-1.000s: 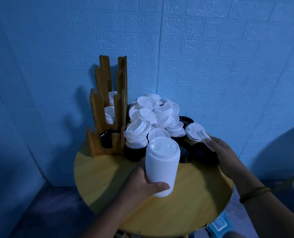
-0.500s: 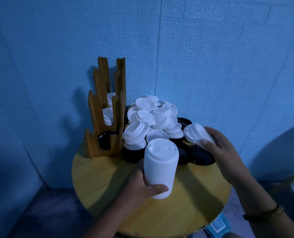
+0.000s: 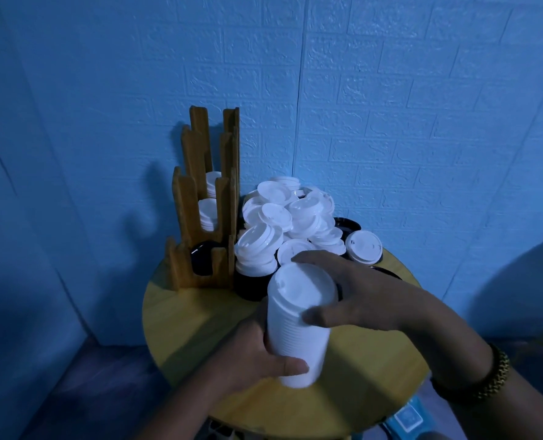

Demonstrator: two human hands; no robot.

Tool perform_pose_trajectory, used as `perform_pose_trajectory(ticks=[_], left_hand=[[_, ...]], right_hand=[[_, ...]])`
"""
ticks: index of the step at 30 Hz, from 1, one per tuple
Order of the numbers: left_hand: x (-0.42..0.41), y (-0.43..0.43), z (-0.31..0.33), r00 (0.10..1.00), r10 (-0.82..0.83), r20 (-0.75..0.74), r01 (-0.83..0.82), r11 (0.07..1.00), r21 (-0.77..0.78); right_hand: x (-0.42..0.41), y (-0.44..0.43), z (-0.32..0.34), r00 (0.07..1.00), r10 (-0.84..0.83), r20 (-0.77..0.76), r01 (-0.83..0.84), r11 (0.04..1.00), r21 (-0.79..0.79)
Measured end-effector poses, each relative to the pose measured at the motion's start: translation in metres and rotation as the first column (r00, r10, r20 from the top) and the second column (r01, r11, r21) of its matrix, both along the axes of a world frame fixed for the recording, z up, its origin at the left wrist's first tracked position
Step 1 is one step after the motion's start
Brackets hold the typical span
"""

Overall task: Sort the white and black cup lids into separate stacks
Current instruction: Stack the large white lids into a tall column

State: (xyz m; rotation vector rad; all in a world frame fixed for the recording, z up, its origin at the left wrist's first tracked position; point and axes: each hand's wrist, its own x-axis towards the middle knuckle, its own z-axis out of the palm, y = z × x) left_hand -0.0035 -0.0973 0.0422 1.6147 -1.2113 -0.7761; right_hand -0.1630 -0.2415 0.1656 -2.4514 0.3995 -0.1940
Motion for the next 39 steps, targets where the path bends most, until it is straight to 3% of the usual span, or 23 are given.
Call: perform_pose_trajectory(ticks=[3,6,11,13,18,20,24,26,30,34,39], left_hand=[[-0.017,0.000,-0.002,0.978,0.174,0.112,-0.173,0.985,-0.025],[-0.033,-0.003,-0.011,0.942,0.311,0.124,-0.302,0.949,-0.084],[-0.023,-0.002,-0.011,0.963,0.232,0.134,-0.225,0.972,-0.064],[-0.022,-0.002,-0.009,0.970,0.191,0.151,-0.181,0.981,-0.076],[-0.016,-0.006,-0.006,0.992,0.065,0.105,-0.058,0.996,-0.071],[-0.018,-0.006,-0.005,0.992,0.052,0.113,-0.046,0.997,-0.059],[-0.038,-0.006,-0.005,0.966,0.202,0.160,-0.193,0.979,-0.066],[-0.036,-0.008,-0.006,0.980,0.160,0.117,-0.154,0.986,-0.055],[-0.012,0.000,0.005,0.997,-0.078,0.029,0.077,0.997,0.028],[0.001,0.005,0.009,0.991,-0.106,-0.081,0.106,0.994,-0.010],[-0.002,0.002,0.002,0.998,-0.005,-0.060,-0.001,0.995,-0.101]], right_hand=[[0.007,0.015,-0.010,0.973,-0.189,0.130,0.210,0.963,-0.168],[0.008,0.023,-0.018,0.961,-0.225,0.159,0.261,0.928,-0.267],[-0.001,0.004,-0.010,0.987,-0.153,0.046,0.158,0.978,-0.138],[-0.003,0.002,-0.007,0.995,-0.098,-0.007,0.095,0.983,-0.157],[-0.004,-0.001,-0.004,0.996,0.081,-0.035,-0.082,0.996,-0.023],[-0.004,0.000,-0.009,0.998,0.056,0.006,-0.056,0.998,-0.035],[-0.004,0.011,-0.028,0.976,-0.101,0.194,0.127,0.984,-0.127],[-0.007,0.009,-0.036,0.961,-0.110,0.252,0.121,0.992,-0.028],[-0.021,0.008,-0.060,0.891,-0.187,0.413,0.063,0.953,0.297],[-0.019,0.015,-0.092,0.895,-0.199,0.400,0.052,0.935,0.350],[-0.014,0.015,-0.090,0.942,-0.064,0.330,-0.065,0.929,0.365]])
